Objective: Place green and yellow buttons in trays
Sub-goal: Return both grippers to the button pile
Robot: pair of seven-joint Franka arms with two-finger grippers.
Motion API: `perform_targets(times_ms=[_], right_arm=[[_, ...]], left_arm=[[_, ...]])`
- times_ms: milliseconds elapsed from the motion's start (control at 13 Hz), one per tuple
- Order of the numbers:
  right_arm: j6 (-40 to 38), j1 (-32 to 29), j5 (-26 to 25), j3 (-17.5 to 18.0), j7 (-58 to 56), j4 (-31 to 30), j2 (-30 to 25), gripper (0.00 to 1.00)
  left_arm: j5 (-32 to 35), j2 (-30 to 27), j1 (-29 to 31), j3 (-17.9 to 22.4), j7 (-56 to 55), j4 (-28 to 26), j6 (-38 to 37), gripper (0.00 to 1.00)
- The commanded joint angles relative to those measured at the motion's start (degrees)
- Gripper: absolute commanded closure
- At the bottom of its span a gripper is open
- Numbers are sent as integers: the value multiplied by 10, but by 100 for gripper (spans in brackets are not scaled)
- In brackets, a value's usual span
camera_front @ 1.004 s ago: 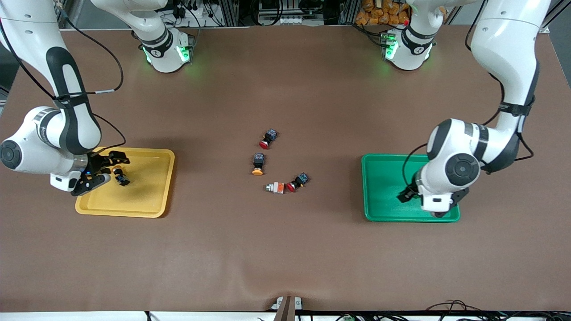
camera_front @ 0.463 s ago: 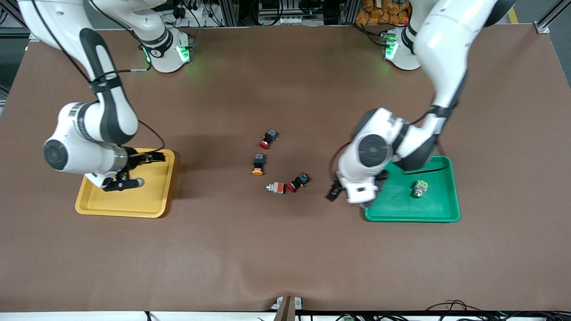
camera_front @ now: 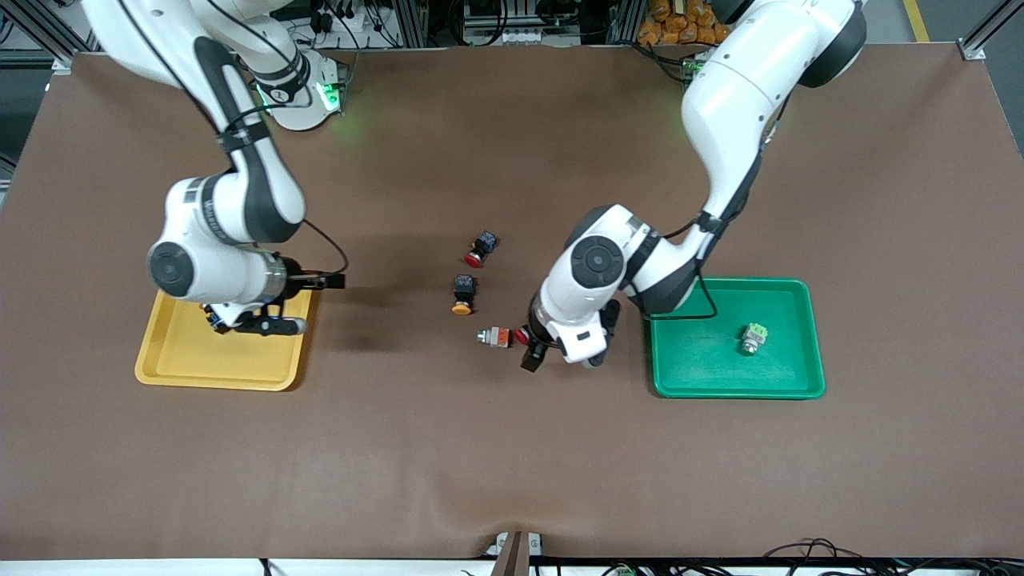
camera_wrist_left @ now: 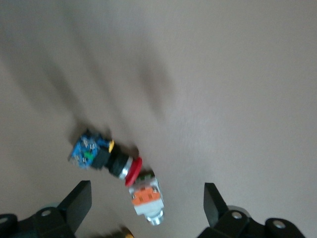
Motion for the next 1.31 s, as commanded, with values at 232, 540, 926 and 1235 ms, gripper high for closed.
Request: perform_targets(times_ms=[232,540,926,1235], right_arm=[[61,69,8,-6,111,-11,-3,0],[73,80,8,-6,127,-12,1,0],[76,81,8,-6,127,-15,1,0],[76,81,8,-6,127,-15,1,0]], left_arm=[[-54,37,-36,5,-76,31,95,0],[-88,76,-38,6,-103,44,137,0],[-132,95,-38,9,-104,46,155,0],[-150,107,-38,9,-102,47,155,0]])
